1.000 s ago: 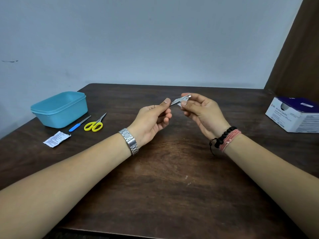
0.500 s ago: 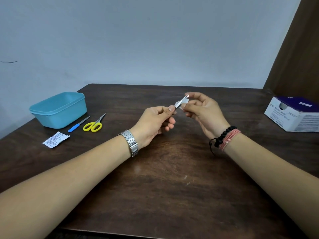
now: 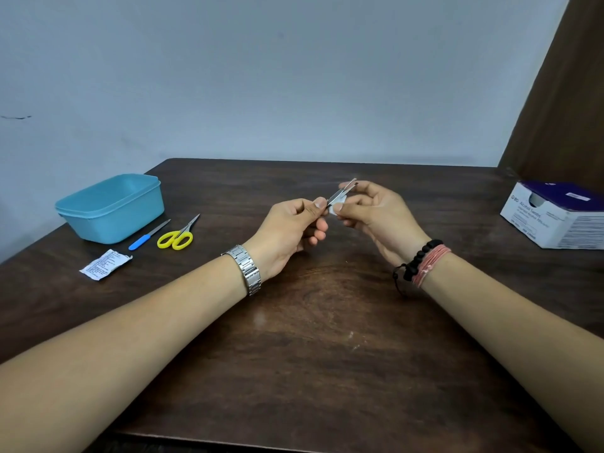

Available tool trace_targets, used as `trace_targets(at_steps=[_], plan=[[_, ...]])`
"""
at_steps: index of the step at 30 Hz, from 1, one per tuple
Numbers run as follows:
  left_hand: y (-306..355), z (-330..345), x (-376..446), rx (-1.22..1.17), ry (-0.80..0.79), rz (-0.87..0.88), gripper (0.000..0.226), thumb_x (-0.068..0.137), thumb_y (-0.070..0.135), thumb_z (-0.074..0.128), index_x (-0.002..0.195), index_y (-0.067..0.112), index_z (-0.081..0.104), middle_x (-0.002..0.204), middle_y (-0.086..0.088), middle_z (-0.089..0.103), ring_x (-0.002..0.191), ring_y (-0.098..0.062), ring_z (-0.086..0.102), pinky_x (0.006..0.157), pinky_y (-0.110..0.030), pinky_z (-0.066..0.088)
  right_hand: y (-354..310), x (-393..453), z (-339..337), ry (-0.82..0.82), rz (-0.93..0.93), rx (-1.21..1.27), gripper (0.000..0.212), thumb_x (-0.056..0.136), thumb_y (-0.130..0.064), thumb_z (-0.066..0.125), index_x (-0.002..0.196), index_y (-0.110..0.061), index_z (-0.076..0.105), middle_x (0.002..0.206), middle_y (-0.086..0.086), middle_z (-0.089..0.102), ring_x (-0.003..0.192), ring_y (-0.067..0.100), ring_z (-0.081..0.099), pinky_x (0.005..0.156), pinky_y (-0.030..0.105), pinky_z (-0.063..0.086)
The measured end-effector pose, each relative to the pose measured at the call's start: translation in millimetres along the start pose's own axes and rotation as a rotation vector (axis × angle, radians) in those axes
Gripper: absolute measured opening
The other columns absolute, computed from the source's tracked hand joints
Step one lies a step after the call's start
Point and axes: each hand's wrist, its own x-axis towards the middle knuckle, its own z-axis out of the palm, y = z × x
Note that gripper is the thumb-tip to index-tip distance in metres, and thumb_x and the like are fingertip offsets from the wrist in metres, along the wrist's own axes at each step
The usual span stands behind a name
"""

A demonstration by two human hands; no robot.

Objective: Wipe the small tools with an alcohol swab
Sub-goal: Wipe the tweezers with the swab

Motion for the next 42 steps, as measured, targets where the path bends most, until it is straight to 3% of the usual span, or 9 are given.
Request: trace_targets(at_steps=[7,13,19,26,33,36,39,42], plan=[[0.9,0.9,0.0,-0.007,-0.001,0.006,0.023,0.098,0.031,0.057,0.085,0.012,0.062,0.060,0.004,0.060,0.052,-0.007,0.054,0.049,-0.016,0.044,-6.9,2.5,-8.2,0.074,-0.033,0.020,0.028,0.082,0.005,0.071,0.100,-0.015,0.062,0.073,0.001,0.065,0.068,0.010,0.061,0.063,0.019,0.050],[0.3,0.2,0.0,0.002,-0.005,-0.001,0.024,0.098,0.031,0.056,0.085,0.012,0.063,0.059,0.004,0.060,0.052,-0.007,0.055,0.049,-0.016,0.044,-1.6,-1.1,-2.0,-0.002,0.066,0.016,0.019,0.083,0.004,0.071,0.097,-0.007,0.063,0.084,0.009,0.067,0.070,0.010,0.062,0.066,0.019,0.052],[0.4,0.1,0.8,-0.006,-0.009,-0.005,0.024,0.098,0.033,0.056,0.085,0.013,0.062,0.061,0.004,0.061,0.053,-0.007,0.055,0.048,-0.017,0.044,-9.0,1.8,-9.2,0.079,0.052,0.131,0.016,0.083,0.005,0.069,0.086,-0.009,0.065,0.076,0.002,0.070,0.066,0.008,0.062,0.064,0.018,0.053],[0.8,0.2,-0.9,0.036,-0.045,0.002,0.026,0.099,0.035,0.053,0.085,0.015,0.061,0.061,0.004,0.060,0.053,-0.007,0.055,0.049,-0.017,0.044,-2.2,-3.5,0.2,0.002,0.084,0.039,0.015,0.084,0.004,0.068,0.083,-0.010,0.063,0.070,0.001,0.063,0.064,0.008,0.060,0.063,0.018,0.053],[1.1,1.5,-1.4,0.076,-0.055,0.015,0.028,0.099,0.038,0.051,0.085,0.016,0.059,0.059,0.006,0.059,0.052,-0.006,0.054,0.049,-0.018,0.045,-6.1,0.6,-6.7,0.012,0.039,0.127,0.014,0.088,0.004,0.063,0.090,-0.010,0.065,0.078,0.001,0.068,0.068,0.008,0.061,0.065,0.019,0.054],[0.1,0.6,-0.5,0.076,-0.049,0.019,0.028,0.099,0.039,0.051,0.085,0.016,0.060,0.060,0.005,0.059,0.052,-0.006,0.055,0.049,-0.018,0.045,-2.8,-1.1,-4.0,-0.057,0.068,0.129,0.015,0.090,0.005,0.060,0.098,-0.007,0.064,0.078,0.000,0.070,0.072,0.009,0.063,0.065,0.018,0.054],[0.3,-1.1,-0.4,0.076,-0.043,0.023,0.028,0.099,0.040,0.051,0.086,0.016,0.061,0.061,0.005,0.060,0.054,-0.007,0.055,0.051,-0.018,0.045,-2.9,-2.6,-2.2,-0.170,0.091,0.099,0.023,0.090,0.005,0.059,0.109,-0.007,0.062,0.094,0.006,0.070,0.085,0.012,0.065,0.069,0.021,0.053],[0.4,-0.7,-0.7,0.094,-0.051,0.025,0.029,0.099,0.040,0.050,0.085,0.017,0.061,0.062,0.005,0.060,0.053,-0.006,0.055,0.051,-0.018,0.045,-5.1,-3.9,-1.7,-0.204,0.091,0.113,0.024,0.090,0.004,0.060,0.107,-0.013,0.060,0.103,0.007,0.069,0.093,0.015,0.065,0.073,0.023,0.051]])
